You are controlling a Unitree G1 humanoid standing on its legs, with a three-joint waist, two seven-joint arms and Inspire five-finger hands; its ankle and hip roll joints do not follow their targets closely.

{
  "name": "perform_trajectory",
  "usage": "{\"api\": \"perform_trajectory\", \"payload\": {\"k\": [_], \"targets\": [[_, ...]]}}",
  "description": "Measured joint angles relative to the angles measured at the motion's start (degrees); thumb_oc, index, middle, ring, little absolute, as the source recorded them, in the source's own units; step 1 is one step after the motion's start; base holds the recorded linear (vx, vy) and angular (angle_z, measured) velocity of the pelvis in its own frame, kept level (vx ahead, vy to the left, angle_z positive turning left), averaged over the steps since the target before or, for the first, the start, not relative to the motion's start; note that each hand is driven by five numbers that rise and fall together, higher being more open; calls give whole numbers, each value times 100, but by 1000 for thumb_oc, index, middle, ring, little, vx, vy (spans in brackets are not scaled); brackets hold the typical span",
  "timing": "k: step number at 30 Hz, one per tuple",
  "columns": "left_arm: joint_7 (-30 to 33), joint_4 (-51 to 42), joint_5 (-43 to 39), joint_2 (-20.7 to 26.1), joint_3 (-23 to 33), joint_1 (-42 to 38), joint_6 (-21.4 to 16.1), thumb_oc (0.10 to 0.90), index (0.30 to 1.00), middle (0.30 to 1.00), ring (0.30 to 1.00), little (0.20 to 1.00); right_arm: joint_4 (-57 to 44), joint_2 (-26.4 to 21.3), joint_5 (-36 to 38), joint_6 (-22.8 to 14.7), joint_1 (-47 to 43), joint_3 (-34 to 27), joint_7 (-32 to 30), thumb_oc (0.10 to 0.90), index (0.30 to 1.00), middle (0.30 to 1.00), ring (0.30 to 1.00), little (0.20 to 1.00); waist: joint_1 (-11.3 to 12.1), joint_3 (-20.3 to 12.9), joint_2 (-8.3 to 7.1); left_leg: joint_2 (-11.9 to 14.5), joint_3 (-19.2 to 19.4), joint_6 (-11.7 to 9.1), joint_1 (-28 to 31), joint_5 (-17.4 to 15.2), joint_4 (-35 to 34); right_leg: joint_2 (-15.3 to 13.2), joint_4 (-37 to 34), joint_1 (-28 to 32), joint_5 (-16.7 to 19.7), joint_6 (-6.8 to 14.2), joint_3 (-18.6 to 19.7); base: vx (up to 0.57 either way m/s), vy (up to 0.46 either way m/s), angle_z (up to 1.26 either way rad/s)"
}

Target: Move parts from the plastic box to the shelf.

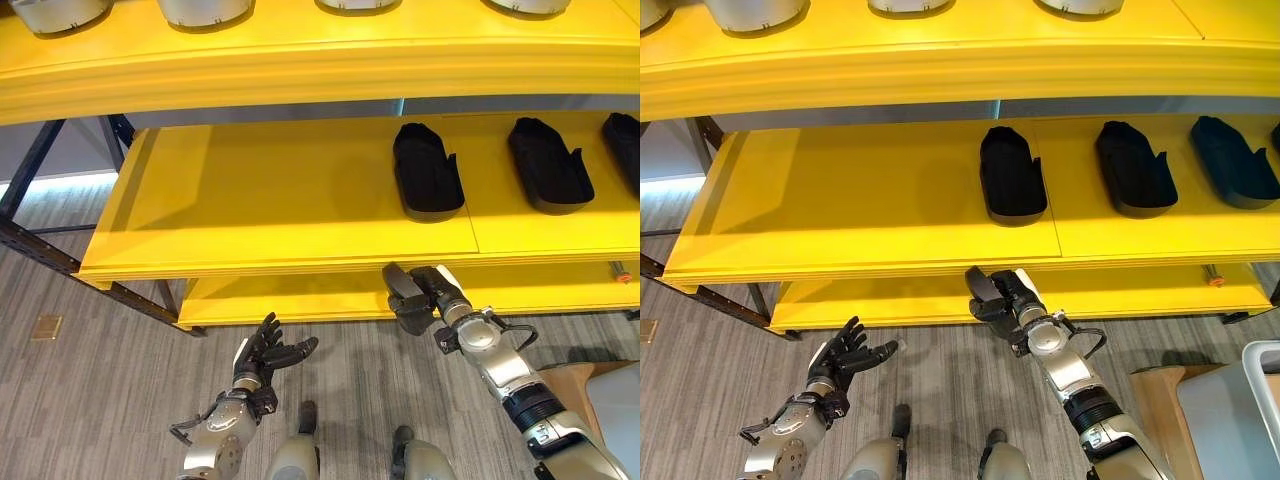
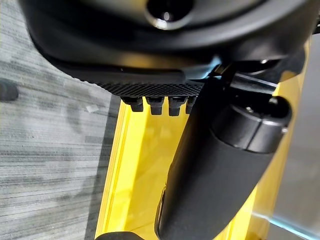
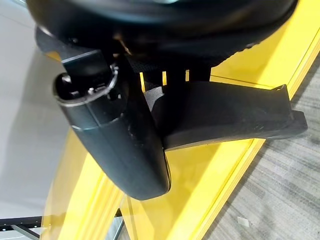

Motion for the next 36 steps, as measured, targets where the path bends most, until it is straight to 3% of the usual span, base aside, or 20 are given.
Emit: {"api": "perform_trajectory", "payload": {"k": [10,16,22,36], "targets": [[25,10,0,-3,49,18,0,900,1000,1000,1000,1000,9,200,587,54,-265,449,20,400,300,300,300,300,319,-25,-74,53,-115,33,-46,-22,46,55,-162,142,47,-8,-143,-1,2,5],[80,34,-36,9,211,73,-1,900,1000,1000,1000,1000,-409,459,1773,115,-1276,1213,71,400,300,300,300,300,499,-73,-210,83,-314,-30,-319,20,36,77,-263,30,70,-31,-362,1,-13,14],[181,37,-83,9,207,78,-3,900,1000,1000,1000,1000,-1264,481,2302,3,-1787,1472,56,400,300,300,300,300,510,-97,-306,80,-275,-45,-386,52,-56,82,-396,-36,112,-6,-354,6,-3,-1],[186,77,-113,63,194,-7,-5,900,1000,1000,1000,1000,-1561,331,2876,-163,-2445,1626,88,400,300,300,300,300,437,-96,-304,132,-180,-28,-353,40,-85,158,-707,83,263,6,-319,12,-6,-3]]}}
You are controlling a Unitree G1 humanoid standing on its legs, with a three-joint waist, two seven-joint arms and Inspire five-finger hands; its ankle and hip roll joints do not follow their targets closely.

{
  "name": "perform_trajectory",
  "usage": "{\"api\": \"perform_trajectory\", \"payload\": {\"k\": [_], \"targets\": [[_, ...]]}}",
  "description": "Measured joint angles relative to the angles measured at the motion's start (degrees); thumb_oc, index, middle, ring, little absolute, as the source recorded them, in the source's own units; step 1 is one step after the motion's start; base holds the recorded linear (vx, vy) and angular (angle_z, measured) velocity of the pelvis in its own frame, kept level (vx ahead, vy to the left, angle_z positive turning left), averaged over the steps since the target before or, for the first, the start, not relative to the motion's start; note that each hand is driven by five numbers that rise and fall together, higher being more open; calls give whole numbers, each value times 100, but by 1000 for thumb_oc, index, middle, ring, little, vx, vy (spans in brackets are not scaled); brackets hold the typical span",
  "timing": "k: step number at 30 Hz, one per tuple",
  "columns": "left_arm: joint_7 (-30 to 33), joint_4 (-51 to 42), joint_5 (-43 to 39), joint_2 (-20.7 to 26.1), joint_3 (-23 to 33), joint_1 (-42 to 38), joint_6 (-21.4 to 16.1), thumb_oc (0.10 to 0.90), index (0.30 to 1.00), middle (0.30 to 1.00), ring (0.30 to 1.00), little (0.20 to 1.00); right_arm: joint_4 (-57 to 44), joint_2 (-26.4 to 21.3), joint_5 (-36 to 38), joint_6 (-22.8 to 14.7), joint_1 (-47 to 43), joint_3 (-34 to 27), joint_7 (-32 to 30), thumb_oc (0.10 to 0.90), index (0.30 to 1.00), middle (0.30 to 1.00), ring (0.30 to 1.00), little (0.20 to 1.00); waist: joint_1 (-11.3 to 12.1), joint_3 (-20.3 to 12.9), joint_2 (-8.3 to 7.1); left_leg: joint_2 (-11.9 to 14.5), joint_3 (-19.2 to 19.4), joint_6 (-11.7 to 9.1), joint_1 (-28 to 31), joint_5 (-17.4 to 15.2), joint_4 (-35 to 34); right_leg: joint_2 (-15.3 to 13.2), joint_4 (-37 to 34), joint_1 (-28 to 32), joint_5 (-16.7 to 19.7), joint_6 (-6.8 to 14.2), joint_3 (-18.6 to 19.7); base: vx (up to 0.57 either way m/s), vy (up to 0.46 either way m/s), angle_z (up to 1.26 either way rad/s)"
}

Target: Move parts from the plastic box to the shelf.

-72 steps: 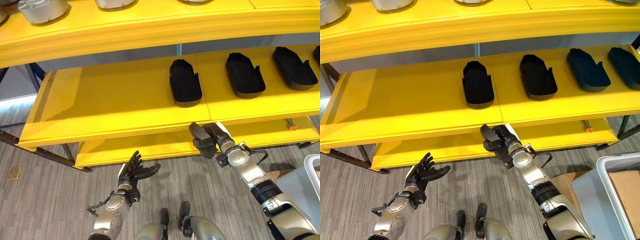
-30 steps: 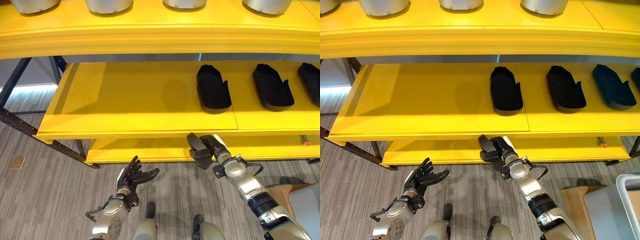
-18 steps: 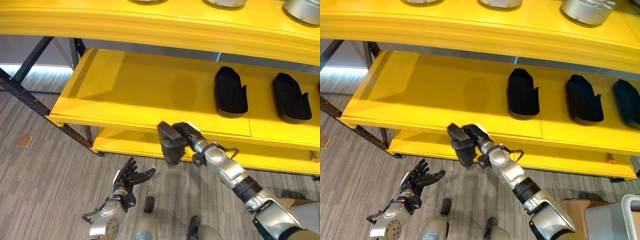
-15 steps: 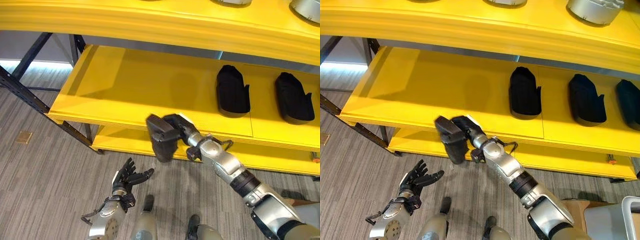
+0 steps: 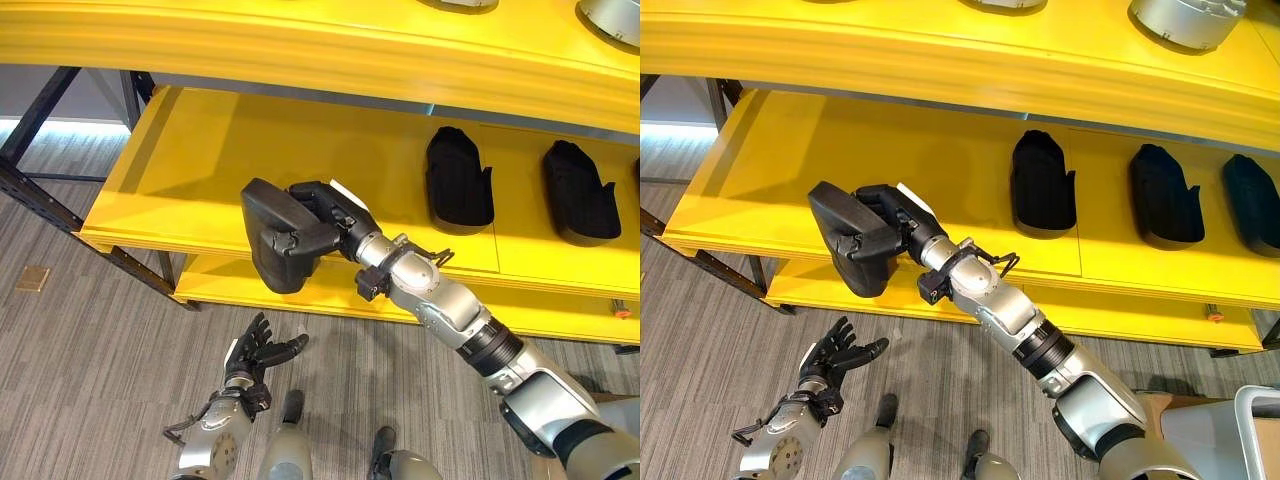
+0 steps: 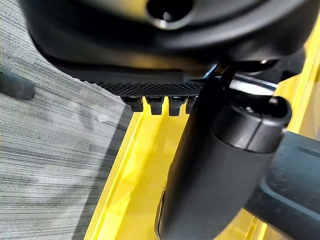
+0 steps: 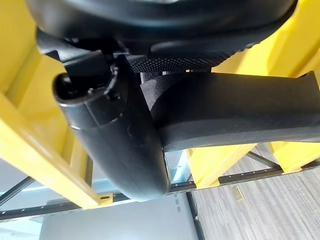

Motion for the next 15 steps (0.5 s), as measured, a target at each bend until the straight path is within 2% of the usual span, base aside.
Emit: {"api": "perform_trajectory", "payload": {"k": [13,15], "targets": [[-3,-1,-8,193,-42,2,-7,900,1000,1000,1000,1000,-248,-100,25,-38,-562,149,87,400,300,300,300,300,18,0,1,9,-1,-1,80,1,-79,20,-135,105,44,9,-9,3,-1,-1],[-3,-1,-10,210,-41,3,-8,900,1000,1000,1000,1000,-245,-153,22,-38,-763,347,99,400,300,300,300,300,6,0,2,10,2,-1,81,1,-81,23,-133,106,50,9,-8,0,0,0]]}}
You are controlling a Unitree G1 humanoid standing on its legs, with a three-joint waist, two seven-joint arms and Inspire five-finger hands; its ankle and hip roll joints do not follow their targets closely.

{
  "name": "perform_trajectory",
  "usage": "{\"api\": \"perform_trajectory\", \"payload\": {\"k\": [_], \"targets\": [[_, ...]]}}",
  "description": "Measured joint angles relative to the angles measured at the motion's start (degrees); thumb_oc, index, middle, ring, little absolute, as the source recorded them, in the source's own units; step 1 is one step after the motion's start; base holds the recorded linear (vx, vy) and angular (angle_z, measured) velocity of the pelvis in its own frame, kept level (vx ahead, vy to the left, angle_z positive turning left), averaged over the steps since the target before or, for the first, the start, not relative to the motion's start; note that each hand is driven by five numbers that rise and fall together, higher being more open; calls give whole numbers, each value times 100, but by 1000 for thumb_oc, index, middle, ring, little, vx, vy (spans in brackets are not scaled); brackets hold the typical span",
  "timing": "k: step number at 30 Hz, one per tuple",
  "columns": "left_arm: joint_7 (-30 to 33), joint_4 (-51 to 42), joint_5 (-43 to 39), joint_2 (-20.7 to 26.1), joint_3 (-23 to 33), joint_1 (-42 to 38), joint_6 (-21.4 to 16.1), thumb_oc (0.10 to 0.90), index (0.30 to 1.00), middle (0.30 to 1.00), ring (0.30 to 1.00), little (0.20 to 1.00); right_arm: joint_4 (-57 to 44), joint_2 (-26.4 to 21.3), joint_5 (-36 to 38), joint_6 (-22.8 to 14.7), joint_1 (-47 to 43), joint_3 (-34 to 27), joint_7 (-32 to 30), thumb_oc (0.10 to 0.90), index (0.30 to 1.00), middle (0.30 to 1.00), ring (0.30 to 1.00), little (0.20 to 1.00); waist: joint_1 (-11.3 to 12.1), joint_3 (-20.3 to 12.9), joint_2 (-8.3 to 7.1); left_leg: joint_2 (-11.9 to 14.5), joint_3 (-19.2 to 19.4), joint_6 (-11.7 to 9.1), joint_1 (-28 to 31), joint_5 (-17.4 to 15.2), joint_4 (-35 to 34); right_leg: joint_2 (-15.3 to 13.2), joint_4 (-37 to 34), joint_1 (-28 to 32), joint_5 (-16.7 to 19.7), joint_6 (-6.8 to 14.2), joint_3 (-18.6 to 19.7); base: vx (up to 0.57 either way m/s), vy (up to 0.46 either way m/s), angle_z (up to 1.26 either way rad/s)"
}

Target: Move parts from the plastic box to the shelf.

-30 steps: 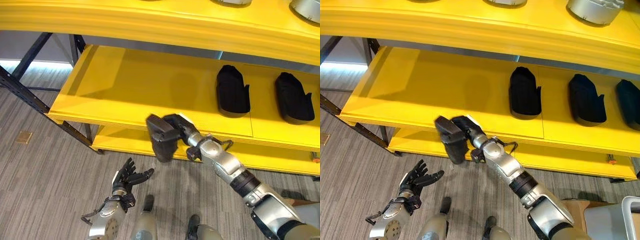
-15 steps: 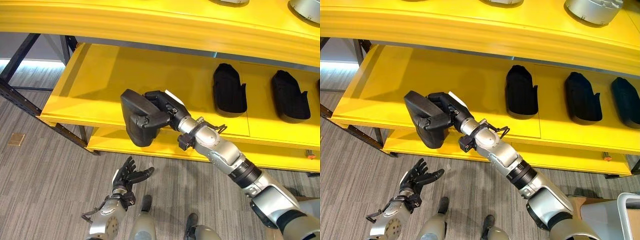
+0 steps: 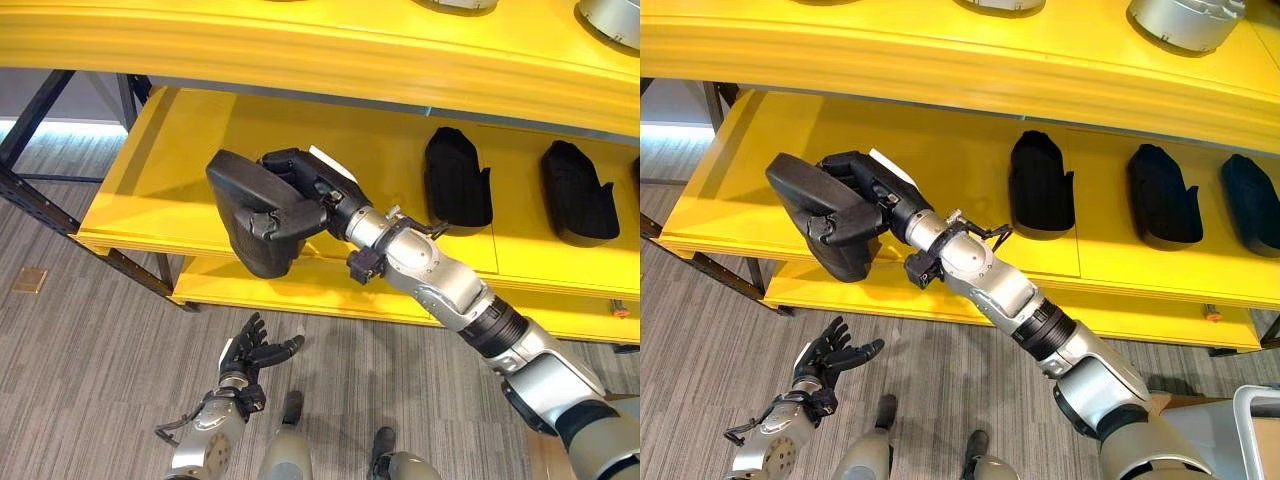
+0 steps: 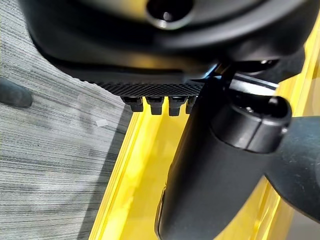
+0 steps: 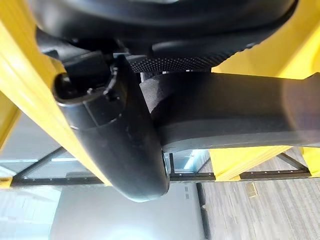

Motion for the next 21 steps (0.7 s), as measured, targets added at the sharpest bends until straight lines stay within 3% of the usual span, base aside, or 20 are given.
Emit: {"api": "perform_trajectory", "payload": {"k": [21], "targets": [[92,-1,-220,144,73,15,-49,900,1000,1000,1000,1000,1,59,-434,-173,-1010,235,62,400,300,300,300,300,23,-2,1,-6,-157,-27,8,17,-36,27,-205,204,52,13,-180,16,-8,4]]}}
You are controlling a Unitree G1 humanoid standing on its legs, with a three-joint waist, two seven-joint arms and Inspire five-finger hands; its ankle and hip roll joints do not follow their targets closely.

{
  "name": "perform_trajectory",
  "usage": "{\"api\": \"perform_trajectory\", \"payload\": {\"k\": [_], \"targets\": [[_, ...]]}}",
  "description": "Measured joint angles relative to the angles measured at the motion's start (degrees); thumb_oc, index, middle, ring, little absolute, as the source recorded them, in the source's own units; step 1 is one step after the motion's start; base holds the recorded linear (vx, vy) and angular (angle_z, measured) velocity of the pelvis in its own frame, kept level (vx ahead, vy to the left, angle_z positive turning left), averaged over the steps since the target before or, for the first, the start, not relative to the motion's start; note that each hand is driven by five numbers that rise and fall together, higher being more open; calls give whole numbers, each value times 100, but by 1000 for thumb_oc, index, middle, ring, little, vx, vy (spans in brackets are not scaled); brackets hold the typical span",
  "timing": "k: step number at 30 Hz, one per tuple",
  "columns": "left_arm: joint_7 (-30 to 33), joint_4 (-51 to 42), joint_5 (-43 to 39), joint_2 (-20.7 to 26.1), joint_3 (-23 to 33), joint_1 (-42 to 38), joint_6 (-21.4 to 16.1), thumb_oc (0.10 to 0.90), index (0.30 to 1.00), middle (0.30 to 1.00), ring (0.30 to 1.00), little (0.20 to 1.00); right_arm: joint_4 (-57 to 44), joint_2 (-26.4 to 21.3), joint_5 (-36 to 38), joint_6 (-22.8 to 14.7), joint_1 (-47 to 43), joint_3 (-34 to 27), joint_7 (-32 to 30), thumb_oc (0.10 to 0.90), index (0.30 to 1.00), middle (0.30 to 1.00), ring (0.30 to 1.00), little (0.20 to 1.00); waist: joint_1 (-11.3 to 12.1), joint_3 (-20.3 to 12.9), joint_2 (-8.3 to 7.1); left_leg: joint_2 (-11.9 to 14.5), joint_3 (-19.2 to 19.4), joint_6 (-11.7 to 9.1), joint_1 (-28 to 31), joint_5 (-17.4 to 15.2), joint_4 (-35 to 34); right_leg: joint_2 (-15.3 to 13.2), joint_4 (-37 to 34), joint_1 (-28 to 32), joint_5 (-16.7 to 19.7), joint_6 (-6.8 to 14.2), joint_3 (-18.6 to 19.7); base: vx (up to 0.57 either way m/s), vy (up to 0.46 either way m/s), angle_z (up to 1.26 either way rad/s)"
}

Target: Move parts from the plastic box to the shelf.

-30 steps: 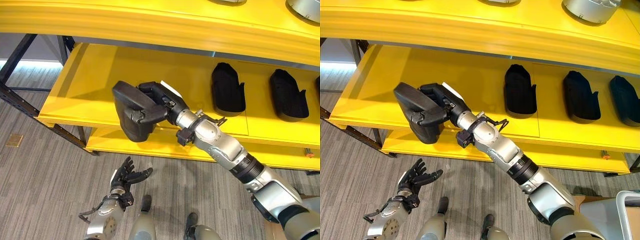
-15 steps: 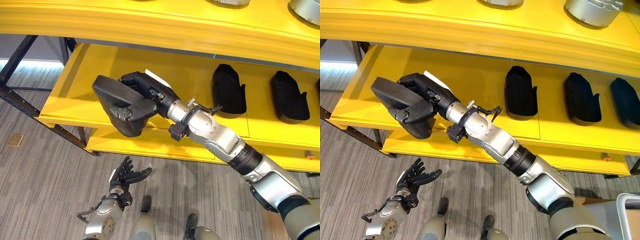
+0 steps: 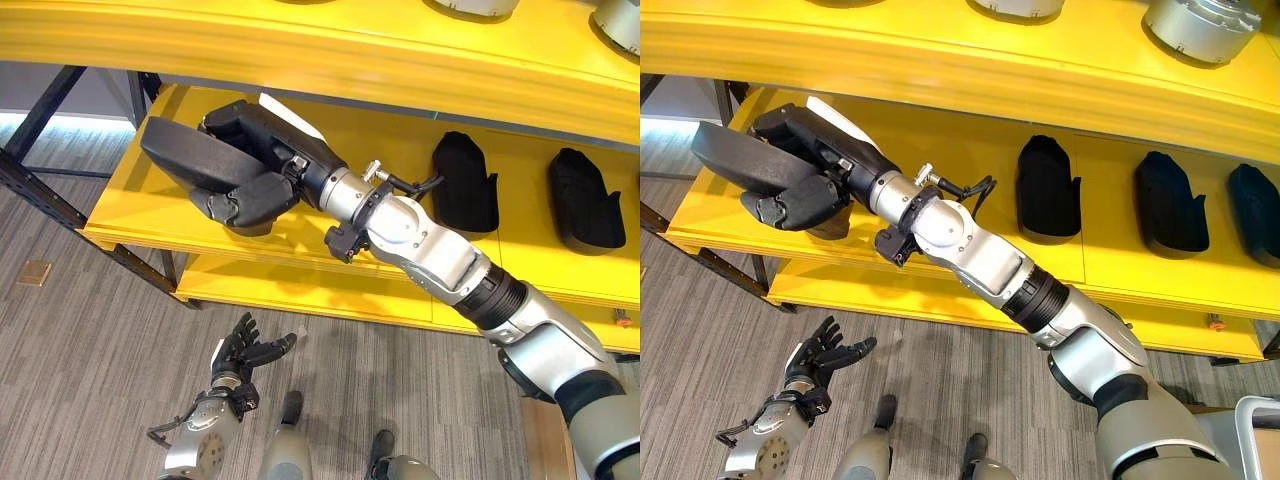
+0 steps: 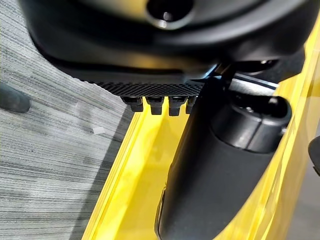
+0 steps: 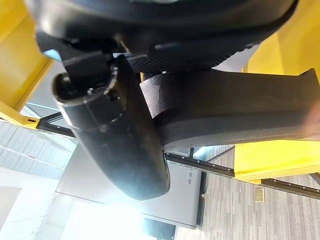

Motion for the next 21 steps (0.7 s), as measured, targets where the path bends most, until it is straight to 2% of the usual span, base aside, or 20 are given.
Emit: {"api": "perform_trajectory", "payload": {"k": [13,21], "targets": [[2,0,-2,18,-9,65,-14,900,1000,1000,1000,1000,48,-81,-208,-38,-5,41,83,400,300,300,300,300,-12,-2,2,-3,-22,-5,44,2,-46,12,-98,80,29,10,-20,2,-1,1],[-14,-13,7,27,2,218,-91,900,1000,1000,1000,1000,-349,-1348,-1320,-32,-44,273,421,400,300,300,300,300,21,-5,-1,-14,-158,-15,-91,10,-54,22,-187,66,36,14,-167,2,-10,8]]}}
